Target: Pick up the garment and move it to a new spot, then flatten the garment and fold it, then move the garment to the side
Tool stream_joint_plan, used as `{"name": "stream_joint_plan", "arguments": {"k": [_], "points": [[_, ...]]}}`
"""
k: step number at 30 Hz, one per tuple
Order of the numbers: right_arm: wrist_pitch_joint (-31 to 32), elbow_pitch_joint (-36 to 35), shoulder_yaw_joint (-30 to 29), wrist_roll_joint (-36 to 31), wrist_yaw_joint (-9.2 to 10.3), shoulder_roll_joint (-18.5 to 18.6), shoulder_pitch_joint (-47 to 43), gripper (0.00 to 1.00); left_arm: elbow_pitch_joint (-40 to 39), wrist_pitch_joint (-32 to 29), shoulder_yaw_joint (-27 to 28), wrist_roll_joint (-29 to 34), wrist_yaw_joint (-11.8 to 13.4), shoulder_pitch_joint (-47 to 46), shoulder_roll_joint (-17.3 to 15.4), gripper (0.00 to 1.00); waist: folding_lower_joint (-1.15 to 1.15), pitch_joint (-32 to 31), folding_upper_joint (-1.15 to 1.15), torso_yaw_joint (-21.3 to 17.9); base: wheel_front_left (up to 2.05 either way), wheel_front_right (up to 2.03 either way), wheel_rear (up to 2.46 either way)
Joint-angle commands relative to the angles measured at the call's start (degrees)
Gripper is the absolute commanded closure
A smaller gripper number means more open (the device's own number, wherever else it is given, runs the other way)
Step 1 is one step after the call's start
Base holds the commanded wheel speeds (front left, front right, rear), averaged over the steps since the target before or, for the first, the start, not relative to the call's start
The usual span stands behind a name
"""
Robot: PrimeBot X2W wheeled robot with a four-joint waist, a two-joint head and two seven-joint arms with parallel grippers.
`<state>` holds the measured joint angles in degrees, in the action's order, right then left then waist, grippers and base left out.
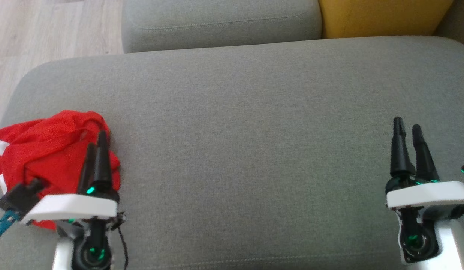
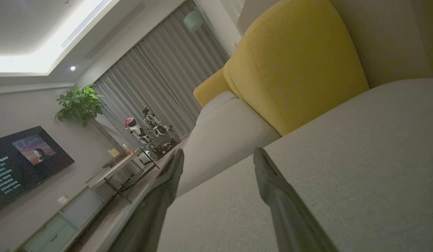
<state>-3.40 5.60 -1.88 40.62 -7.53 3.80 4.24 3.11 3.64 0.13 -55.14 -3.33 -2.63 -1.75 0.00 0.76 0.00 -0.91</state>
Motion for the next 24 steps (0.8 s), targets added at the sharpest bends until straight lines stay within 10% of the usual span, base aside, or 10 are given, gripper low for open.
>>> {"name": "stream_joint_plan", "arguments": {"k": [1, 24], "points": [[-1.0, -2.4, 1.6, -3.4, 0.02, 1.4, 3.5, 0.0, -2.6, 0.8, -0.3, 3.8, 0.6, -3.3, -0.8, 0.0, 0.0, 0.1, 0.0, -0.2, 0.0, 0.0, 0.0], [-4.9, 2.1, 7.0, -25.4, 0.03, 1.2, 4.0, 0.0, 0.4, 4.7, -13.2, 28.9, 12.7, -4.2, -5.9, 0.0, 0.0, 1.0, 0.0, -1.6, 0.0, 0.0, 0.0]]}}
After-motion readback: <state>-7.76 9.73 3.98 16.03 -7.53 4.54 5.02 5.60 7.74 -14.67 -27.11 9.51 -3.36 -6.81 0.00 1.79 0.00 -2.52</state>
